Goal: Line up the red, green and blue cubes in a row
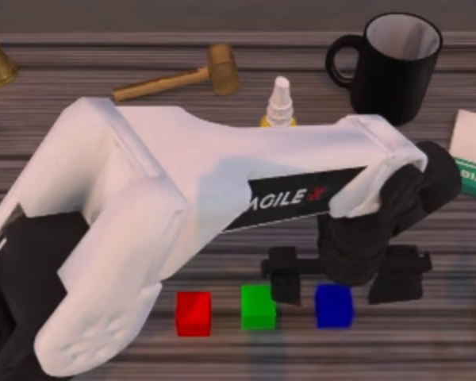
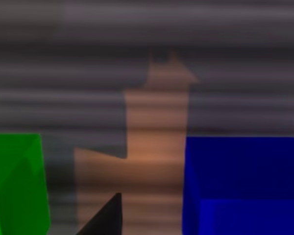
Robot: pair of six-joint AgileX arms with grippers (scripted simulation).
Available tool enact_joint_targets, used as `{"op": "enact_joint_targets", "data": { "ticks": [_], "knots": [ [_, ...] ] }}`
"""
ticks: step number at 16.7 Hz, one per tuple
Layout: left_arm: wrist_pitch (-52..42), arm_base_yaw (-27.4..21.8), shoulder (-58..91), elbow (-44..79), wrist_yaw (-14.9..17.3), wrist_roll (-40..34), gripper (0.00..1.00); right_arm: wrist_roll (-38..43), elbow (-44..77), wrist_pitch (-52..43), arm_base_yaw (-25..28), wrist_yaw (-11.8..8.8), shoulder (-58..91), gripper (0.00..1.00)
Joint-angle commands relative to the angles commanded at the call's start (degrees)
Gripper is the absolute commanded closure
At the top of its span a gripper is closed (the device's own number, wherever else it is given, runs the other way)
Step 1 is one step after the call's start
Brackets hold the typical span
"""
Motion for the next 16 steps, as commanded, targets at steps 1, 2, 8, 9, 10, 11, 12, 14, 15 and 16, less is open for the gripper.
{"op": "enact_joint_targets", "data": {
  "ticks": [1, 2, 8, 9, 10, 11, 12, 14, 15, 16],
  "knots": [
    [0.0, 0.0, 0.0, 0.0, 0.0, 0.0, 0.0, 0.0, 0.0, 0.0, 0.0, 0.0, 0.0, 0.0],
    [0.0, 0.0, 0.0, 0.0, 0.0, 0.0, 0.0, 0.0, 0.0, 0.0, 0.0, 0.0, 0.0, 0.0],
    [-0.97, -0.03, -0.12, 0.99, 0.03, -0.1, 0.0, 0.0, 0.0, 0.0, 0.0, 0.0, 0.0, 0.0],
    [-2.35, -0.02, -0.39, 2.32, 0.07, -0.13, 0.0, 0.0, 0.0, 0.0, 0.0, 0.0, 0.0, 0.0],
    [-4.34, 0.03, -0.78, 3.96, 0.11, -0.15, 0.0, 0.0, 0.0, 0.0, 0.0, 0.0, 0.0, 0.0],
    [-6.9, 0.13, -1.18, 5.68, 0.14, -0.22, 0.0, 0.0, 0.0, 0.0, 0.0, 0.0, 0.0, 0.0],
    [-9.51, 0.29, -1.6, 7.41, 0.14, -0.3, 0.0, 0.0, 0.0, 0.0, 0.0, 0.0, 0.0, 0.0],
    [-13.01, 0.56, -2.35, 10.33, 0.04, -0.43, 0.0, 0.0, 0.0, 0.0, 0.0, 0.0, 0.0, 0.0],
    [-13.86, 0.69, -2.68, 11.09, -0.02, -0.43, 0.0, 0.0, 0.0, 0.0, 0.0, 0.0, 0.0, 0.0],
    [-14.09, 0.75, -2.81, 11.29, -0.03, -0.42, 0.0, 0.0, 0.0, 0.0, 0.0, 0.0, 0.0, 0.0]
  ]
}}
